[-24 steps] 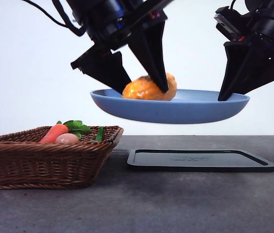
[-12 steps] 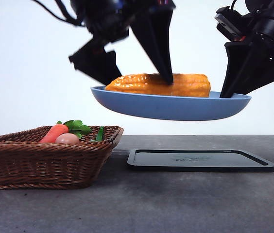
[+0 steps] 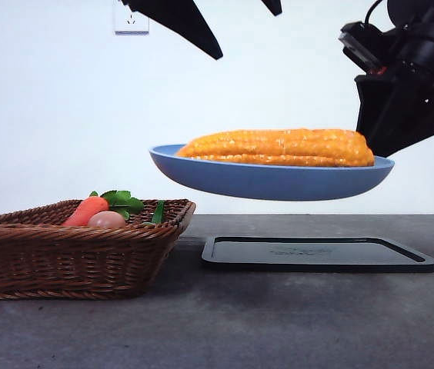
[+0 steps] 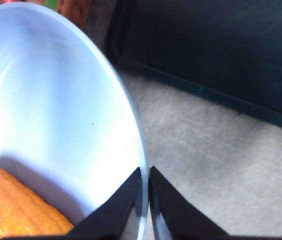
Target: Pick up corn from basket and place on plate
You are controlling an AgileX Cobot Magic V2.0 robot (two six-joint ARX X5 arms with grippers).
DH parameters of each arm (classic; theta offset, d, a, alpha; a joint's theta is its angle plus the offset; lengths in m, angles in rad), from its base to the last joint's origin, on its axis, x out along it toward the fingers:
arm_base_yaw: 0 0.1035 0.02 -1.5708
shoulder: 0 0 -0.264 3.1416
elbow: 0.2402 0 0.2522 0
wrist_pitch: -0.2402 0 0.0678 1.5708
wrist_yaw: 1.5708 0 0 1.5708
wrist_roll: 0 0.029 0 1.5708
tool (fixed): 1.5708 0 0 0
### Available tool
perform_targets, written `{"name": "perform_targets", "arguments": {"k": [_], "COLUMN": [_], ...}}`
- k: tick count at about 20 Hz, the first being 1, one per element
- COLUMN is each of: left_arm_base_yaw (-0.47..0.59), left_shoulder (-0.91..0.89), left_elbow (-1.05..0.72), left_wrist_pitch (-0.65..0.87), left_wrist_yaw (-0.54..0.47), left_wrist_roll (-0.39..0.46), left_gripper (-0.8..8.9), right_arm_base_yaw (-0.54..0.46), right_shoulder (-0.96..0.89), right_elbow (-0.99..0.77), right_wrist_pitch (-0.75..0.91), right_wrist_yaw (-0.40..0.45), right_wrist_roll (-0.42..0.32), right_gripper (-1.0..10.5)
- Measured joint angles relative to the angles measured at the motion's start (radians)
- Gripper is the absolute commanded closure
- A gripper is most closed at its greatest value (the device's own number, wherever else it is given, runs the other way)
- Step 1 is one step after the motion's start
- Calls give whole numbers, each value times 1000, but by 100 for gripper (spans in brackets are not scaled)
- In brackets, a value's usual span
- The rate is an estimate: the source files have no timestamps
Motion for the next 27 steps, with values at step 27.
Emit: {"name": "perform_targets", "arguments": {"k": [27], "left_arm_base_yaw": [0], "left_shoulder": [-167], "left_elbow": [15], "left_wrist_pitch": [-43], "left_wrist_yaw": [-1], "left_wrist_roll": [6], "left_gripper": [435], "right_arm_base_yaw": [-225], "right_shoulder": [528], "right_elbow": [328], "right_wrist_pitch": [110], "right_wrist_yaw": [2], "right_wrist_roll": [9], "right_gripper": [944]}}
